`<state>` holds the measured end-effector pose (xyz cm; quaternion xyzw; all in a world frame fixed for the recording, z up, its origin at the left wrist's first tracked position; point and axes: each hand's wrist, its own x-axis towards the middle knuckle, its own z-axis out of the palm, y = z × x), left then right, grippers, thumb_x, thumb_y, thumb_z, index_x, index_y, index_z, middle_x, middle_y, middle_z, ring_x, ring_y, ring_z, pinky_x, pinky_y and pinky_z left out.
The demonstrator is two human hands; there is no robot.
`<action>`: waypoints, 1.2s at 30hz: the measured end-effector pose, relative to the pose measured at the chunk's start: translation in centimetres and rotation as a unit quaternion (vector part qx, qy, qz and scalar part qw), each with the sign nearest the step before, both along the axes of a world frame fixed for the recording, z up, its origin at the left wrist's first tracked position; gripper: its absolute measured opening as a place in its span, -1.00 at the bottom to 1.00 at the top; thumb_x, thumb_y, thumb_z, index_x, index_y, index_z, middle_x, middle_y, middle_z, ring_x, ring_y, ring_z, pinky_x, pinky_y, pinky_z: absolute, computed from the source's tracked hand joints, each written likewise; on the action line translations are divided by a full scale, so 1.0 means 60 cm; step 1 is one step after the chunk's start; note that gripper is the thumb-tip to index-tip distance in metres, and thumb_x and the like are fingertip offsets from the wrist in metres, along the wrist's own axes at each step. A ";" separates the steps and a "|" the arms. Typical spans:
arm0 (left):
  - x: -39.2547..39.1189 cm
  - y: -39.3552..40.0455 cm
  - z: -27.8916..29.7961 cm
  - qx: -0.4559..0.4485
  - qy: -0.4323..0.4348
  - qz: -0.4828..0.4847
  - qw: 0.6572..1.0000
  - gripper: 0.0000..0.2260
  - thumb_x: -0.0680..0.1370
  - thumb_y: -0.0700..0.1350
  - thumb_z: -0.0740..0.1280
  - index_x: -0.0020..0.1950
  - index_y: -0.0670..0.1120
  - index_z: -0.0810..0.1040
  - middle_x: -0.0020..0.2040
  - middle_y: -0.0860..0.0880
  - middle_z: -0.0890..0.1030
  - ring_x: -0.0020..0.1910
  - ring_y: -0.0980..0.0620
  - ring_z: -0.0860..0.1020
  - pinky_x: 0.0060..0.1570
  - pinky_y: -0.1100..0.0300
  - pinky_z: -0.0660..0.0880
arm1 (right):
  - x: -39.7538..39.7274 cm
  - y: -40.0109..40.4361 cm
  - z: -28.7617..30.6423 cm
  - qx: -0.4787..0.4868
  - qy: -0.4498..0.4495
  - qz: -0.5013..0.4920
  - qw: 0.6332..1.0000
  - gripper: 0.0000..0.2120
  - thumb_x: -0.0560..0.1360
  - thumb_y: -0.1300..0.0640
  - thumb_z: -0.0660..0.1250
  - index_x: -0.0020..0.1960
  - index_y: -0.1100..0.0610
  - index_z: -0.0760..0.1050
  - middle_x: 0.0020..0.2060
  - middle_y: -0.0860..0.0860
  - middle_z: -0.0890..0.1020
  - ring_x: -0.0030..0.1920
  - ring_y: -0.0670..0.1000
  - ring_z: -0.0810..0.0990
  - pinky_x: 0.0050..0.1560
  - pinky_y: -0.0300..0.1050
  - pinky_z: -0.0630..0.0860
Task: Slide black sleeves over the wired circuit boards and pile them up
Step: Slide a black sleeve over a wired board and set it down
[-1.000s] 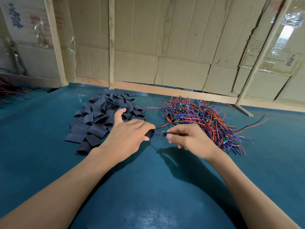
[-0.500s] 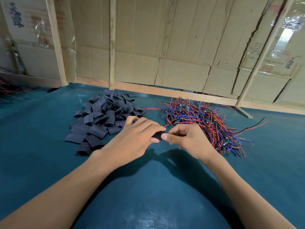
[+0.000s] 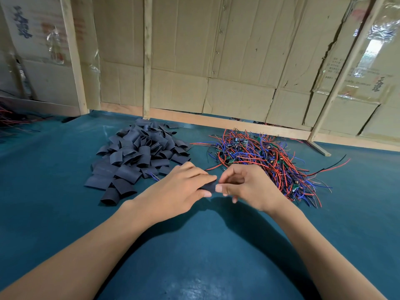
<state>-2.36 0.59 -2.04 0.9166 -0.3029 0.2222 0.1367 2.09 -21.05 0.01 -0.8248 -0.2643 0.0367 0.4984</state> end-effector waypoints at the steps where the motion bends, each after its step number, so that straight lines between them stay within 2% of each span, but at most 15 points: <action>1: 0.000 0.000 0.002 -0.014 0.025 -0.008 1.000 -0.65 0.62 0.03 0.31 0.37 -0.07 0.51 0.13 0.04 0.59 0.12 0.00 0.43 0.18 0.09 0.37 | -0.001 -0.004 0.001 -0.005 0.004 0.009 1.000 -0.90 0.46 0.29 0.52 -0.12 0.23 0.60 -0.33 0.08 0.67 -0.34 0.04 0.60 -0.29 -0.03 0.58; 3: -0.001 0.000 0.004 -0.015 0.053 -0.016 0.998 -0.69 0.61 0.10 0.29 0.29 0.00 0.50 0.02 0.12 0.54 0.07 0.13 0.37 0.11 0.13 0.38 | -0.003 -0.012 0.003 -0.024 0.015 0.031 0.999 -0.95 0.50 0.34 0.46 -0.08 0.24 0.61 -0.30 0.09 0.68 -0.30 0.01 0.62 -0.25 -0.02 0.61; 5: -0.005 -0.001 0.006 -0.013 0.071 -0.021 0.997 -0.69 0.58 0.17 0.30 0.26 0.08 0.46 -0.01 0.17 0.51 0.07 0.21 0.38 0.08 0.22 0.40 | -0.005 -0.018 0.008 -0.052 0.035 0.055 0.997 -0.90 0.48 0.42 0.42 -0.05 0.27 0.61 -0.25 0.20 0.68 -0.28 0.02 0.62 -0.28 -0.05 0.60; 7: -0.013 -0.005 0.005 -0.016 0.095 -0.027 0.995 -0.66 0.54 0.24 0.31 0.27 0.20 0.41 0.01 0.25 0.49 0.11 0.26 0.42 0.06 0.42 0.36 | -0.005 -0.023 0.014 -0.084 0.062 0.079 0.991 -0.83 0.42 0.47 0.44 -0.07 0.26 0.61 -0.25 0.24 0.68 -0.31 0.04 0.62 -0.30 -0.09 0.59; 9: -0.020 -0.010 0.006 -0.005 0.100 -0.039 0.994 -0.65 0.51 0.30 0.29 0.24 0.22 0.40 -0.07 0.32 0.45 0.06 0.28 0.45 0.02 0.44 0.37 | -0.006 -0.030 0.023 -0.125 0.093 0.096 0.983 -0.81 0.37 0.44 0.47 -0.09 0.22 0.62 -0.26 0.26 0.68 -0.33 0.04 0.62 -0.30 -0.12 0.58; 12: -0.025 -0.015 0.010 0.012 0.091 -0.051 0.995 -0.64 0.49 0.35 0.28 0.14 0.17 0.49 -0.14 0.19 0.50 -0.07 0.17 0.50 -0.04 0.24 0.45 | -0.006 -0.045 0.033 -0.168 0.107 0.115 0.973 -0.88 0.43 0.38 0.44 -0.11 0.20 0.63 -0.26 0.17 0.72 -0.33 0.00 0.63 -0.30 -0.13 0.57; 15: -0.030 -0.018 0.015 0.000 0.088 -0.080 0.993 -0.69 0.50 0.31 0.33 0.05 0.12 0.58 -0.12 0.14 0.53 -0.13 0.17 0.48 -0.15 0.42 0.33 | -0.003 -0.053 0.035 -0.154 0.085 0.102 0.979 -0.95 0.46 0.32 0.40 -0.12 0.23 0.63 -0.26 0.13 0.73 -0.33 -0.01 0.60 -0.36 -0.16 0.52; 18: -0.034 -0.021 0.015 0.013 0.074 -0.087 0.993 -0.69 0.49 0.32 0.33 0.00 0.12 0.57 -0.10 0.16 0.49 -0.18 0.19 0.45 -0.23 0.45 0.29 | 0.001 -0.047 0.028 -0.126 0.012 0.029 0.992 -0.91 0.52 0.26 0.42 -0.14 0.15 0.63 -0.32 0.07 0.72 -0.41 -0.04 0.56 -0.41 -0.23 0.44; 21: -0.034 -0.025 0.016 0.043 0.029 -0.088 0.995 -0.66 0.49 0.35 0.28 -0.04 0.11 0.57 -0.17 0.21 0.45 -0.18 0.24 0.38 -0.24 0.30 0.37 | 0.014 -0.041 0.019 -0.067 -0.157 -0.139 0.975 -0.93 0.52 0.20 0.42 -0.11 0.06 0.66 -0.32 -0.04 0.71 -0.34 -0.13 0.60 -0.24 -0.29 0.47; 24: -0.033 -0.024 0.016 0.053 0.030 -0.087 0.994 -0.63 0.51 0.39 0.25 -0.04 0.13 0.60 -0.18 0.22 0.49 -0.13 0.27 0.35 -0.23 0.22 0.42 | 0.033 -0.055 0.014 -0.073 -0.269 -0.256 0.926 -0.80 0.54 0.17 0.38 0.16 0.07 0.62 -0.03 -0.05 0.69 -0.06 -0.03 0.63 0.09 -0.11 0.53; 26: -0.030 -0.023 0.015 0.047 0.026 -0.074 0.996 -0.61 0.54 0.40 0.16 -0.01 0.17 0.62 -0.12 0.24 0.56 -0.09 0.26 0.40 -0.21 0.21 0.46 | 0.052 -0.068 0.006 -0.155 -0.295 -0.274 0.902 -0.62 0.56 0.11 0.36 0.37 0.10 0.50 0.19 0.07 0.62 0.15 0.15 0.55 0.27 0.06 0.43; 29: -0.015 -0.009 0.019 0.007 -0.051 0.006 0.999 -0.62 0.61 0.30 0.09 0.03 0.17 0.63 -0.08 0.21 0.61 -0.06 0.17 0.49 -0.14 0.19 0.50 | 0.075 -0.080 -0.011 -0.318 -0.233 -0.291 0.872 -0.50 0.59 -0.08 0.30 0.49 0.03 0.39 0.32 0.13 0.55 0.30 0.27 0.43 0.35 0.11 0.32; 31: 0.000 0.015 0.026 -0.029 -0.092 0.102 0.990 -0.64 0.62 0.21 0.09 0.09 0.12 0.63 -0.04 0.15 0.63 -0.02 0.06 0.51 -0.07 0.19 0.47 | 0.083 -0.087 -0.020 -0.353 -0.184 -0.294 0.869 -0.53 0.57 -0.13 0.33 0.44 -0.05 0.45 0.25 0.08 0.60 0.29 0.23 0.44 0.33 0.09 0.35; 33: 0.017 0.049 0.025 -0.005 -0.037 0.235 0.971 -0.62 0.63 0.16 0.12 0.32 0.04 0.53 0.17 0.01 0.60 0.14 -0.08 0.47 0.11 0.04 0.47 | 0.084 -0.092 -0.015 -0.305 -0.174 -0.310 0.883 -0.61 0.52 -0.11 0.42 0.31 -0.05 0.57 0.05 0.00 0.67 0.20 0.18 0.53 0.27 0.07 0.38; 36: 0.032 0.095 0.011 0.036 0.128 0.425 0.895 -0.50 0.60 0.21 0.16 0.47 -0.02 0.32 0.35 -0.14 0.40 0.33 -0.23 0.31 0.27 -0.14 0.33 | 0.079 -0.095 -0.009 -0.266 -0.203 -0.318 0.887 -0.70 0.46 -0.06 0.49 0.16 -0.02 0.65 -0.19 -0.10 0.63 0.06 0.14 0.60 0.23 0.08 0.45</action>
